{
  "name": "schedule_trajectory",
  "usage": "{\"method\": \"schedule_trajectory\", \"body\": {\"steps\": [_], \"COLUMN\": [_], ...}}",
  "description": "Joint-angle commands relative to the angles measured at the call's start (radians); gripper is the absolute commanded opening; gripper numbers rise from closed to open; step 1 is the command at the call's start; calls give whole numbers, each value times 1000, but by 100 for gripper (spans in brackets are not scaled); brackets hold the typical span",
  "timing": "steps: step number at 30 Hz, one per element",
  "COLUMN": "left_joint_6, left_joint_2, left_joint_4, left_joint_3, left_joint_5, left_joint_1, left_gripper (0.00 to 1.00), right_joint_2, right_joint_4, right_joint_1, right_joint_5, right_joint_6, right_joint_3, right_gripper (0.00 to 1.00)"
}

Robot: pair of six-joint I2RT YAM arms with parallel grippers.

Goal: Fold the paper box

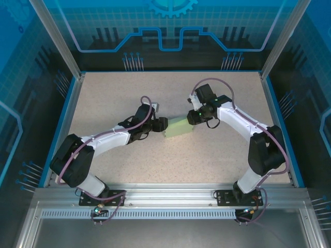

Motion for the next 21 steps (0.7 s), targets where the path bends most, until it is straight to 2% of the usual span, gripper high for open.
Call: {"method": "schedule_trajectory", "body": {"steps": [1, 10, 14, 21], "left_joint_6": [71, 105, 108, 109], "left_joint_2": [45, 50, 50, 49], "left_joint_4": [-110, -117, -117, -123], "left_joint_3": [-45, -30, -26, -5], "left_joint_5": [-44, -83, -89, -89], "left_joint_1": [-27, -54, -59, -67], "left_gripper": [64, 64, 64, 64], "right_joint_2": [-51, -67, -4, 106], "right_joint_4": [-42, -87, -70, -44], "right_joint_1": [6, -33, -75, -113], "right_joint_5": [-21, -35, -115, -183], "right_joint_6": [-22, -48, -31, -32], "right_joint_3": [36, 98, 134, 140], "right_gripper": [32, 42, 44, 45]}}
